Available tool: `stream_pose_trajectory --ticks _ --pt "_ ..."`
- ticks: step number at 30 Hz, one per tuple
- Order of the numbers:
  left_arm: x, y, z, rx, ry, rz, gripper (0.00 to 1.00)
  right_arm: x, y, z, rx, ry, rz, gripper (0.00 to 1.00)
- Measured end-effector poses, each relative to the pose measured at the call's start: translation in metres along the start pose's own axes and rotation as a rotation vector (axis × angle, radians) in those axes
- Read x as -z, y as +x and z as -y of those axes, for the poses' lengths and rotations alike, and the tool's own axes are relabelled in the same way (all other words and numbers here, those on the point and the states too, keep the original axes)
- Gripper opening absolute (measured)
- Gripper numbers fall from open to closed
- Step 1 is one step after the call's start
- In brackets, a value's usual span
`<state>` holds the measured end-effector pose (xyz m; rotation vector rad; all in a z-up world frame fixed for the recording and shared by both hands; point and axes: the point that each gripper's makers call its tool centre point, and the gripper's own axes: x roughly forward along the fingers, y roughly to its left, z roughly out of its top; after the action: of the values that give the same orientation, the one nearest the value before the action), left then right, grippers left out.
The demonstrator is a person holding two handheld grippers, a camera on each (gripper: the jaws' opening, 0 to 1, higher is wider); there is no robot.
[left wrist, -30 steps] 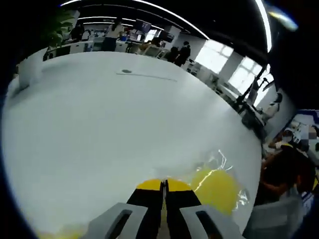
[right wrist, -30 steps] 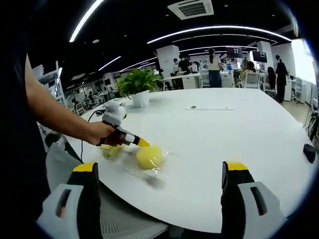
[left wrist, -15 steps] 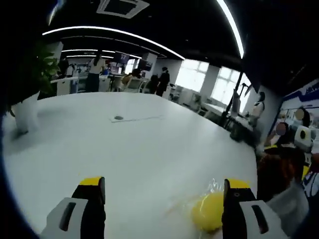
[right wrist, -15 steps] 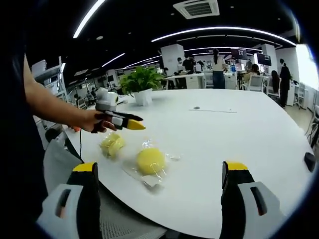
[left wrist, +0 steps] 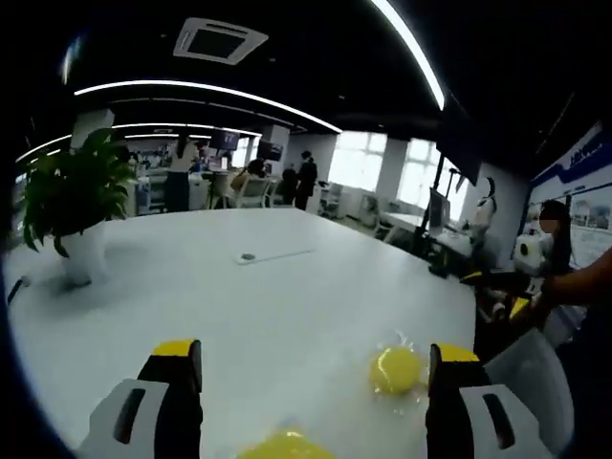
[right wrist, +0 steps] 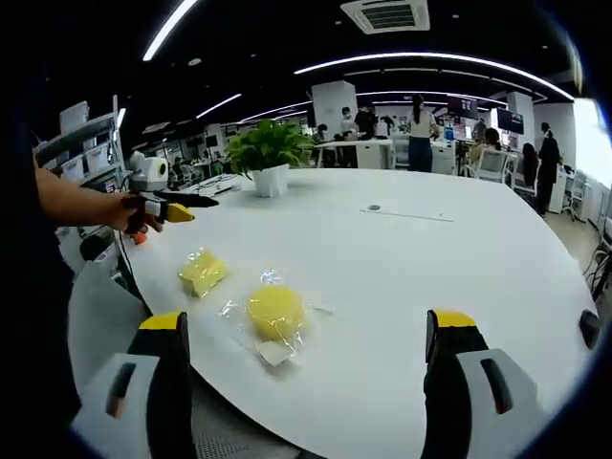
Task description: Compare the silicone blocks by pressing each to a similar depth, holding the contact briefly, and releasing to observe deformation and rebound differences across the visible hardness samples.
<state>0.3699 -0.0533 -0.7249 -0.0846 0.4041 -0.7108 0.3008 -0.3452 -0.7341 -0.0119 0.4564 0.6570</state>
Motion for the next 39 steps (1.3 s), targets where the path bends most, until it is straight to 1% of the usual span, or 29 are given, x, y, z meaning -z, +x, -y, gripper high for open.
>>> stream_pose_trajectory --ticks 2,3,4,7,9,13,14,15,18,20,22,24,27,31,33,36,38,39 --pt "0.006 -0.014 -0.004 -0.018 -0.016 0.006 1.0 0.001 0.004 -0.002 -0.007 -0.002 -0.004 0.96" --pt "0.009 -0.021 -0.006 -0.033 -0.026 0.007 1.0 0.002 0.006 -0.004 -0.016 -0.023 -0.007 0.96" --pt "0.012 -0.032 -0.01 -0.055 -0.045 0.016 1.0 0.002 0.007 -0.004 -0.017 -0.029 -0.004 0.96" --pt "0.024 -0.056 -0.015 -0.093 -0.058 0.019 1.0 0.004 0.01 -0.004 -0.023 -0.018 -0.008 0.96" --pt "0.028 -0.065 -0.015 -0.098 -0.074 0.031 1.0 0.008 0.01 -0.001 -0.015 -0.017 -0.011 0.96" --pt "0.047 -0.083 -0.02 -0.119 -0.08 0.017 1.0 0.014 0.01 0.0 -0.006 -0.014 -0.024 0.96" --pt "0.053 -0.088 -0.023 -0.13 -0.065 0.002 1.0 0.014 0.009 -0.001 -0.008 -0.016 -0.024 0.96" --pt "0.055 -0.091 -0.024 -0.135 -0.052 0.0 1.0 0.015 0.009 -0.001 -0.01 -0.016 -0.024 0.96" --pt "0.062 -0.102 -0.024 -0.137 -0.036 -0.01 1.0 0.023 0.01 -0.002 -0.015 -0.014 -0.04 0.96" --pt "0.067 -0.107 -0.027 -0.144 -0.052 -0.013 1.0 0.029 0.01 -0.004 -0.017 -0.015 -0.054 0.96" --pt "0.069 -0.111 -0.029 -0.159 -0.072 -0.003 1.0 0.034 0.011 -0.005 -0.018 -0.039 -0.061 0.96" --pt "0.071 -0.114 -0.03 -0.169 -0.07 -0.001 1.0 0.037 0.012 -0.006 -0.019 -0.038 -0.063 0.96" --pt "0.068 -0.116 -0.026 -0.17 -0.05 0.005 1.0 0.033 0.013 -0.007 -0.018 -0.024 -0.042 0.96" --pt "0.059 -0.112 -0.023 -0.168 -0.054 0.031 1.0 0.028 0.013 -0.008 -0.014 -0.015 -0.025 0.96" --pt "0.059 -0.111 -0.024 -0.167 -0.054 0.035 1.0 0.027 0.013 -0.007 -0.008 -0.011 -0.017 0.96" --pt "0.06 -0.11 -0.025 -0.164 -0.057 0.031 1.0 0.028 0.012 -0.005 -0.003 -0.001 -0.014 0.96" --pt "0.062 -0.108 -0.024 -0.16 -0.051 0.018 1.0 0.031 0.013 -0.005 -0.003 0.001 -0.017 0.96" --pt "0.063 -0.108 -0.023 -0.153 -0.035 0.006 1.0 0.035 0.012 -0.006 -0.002 0.0 -0.024 0.96"
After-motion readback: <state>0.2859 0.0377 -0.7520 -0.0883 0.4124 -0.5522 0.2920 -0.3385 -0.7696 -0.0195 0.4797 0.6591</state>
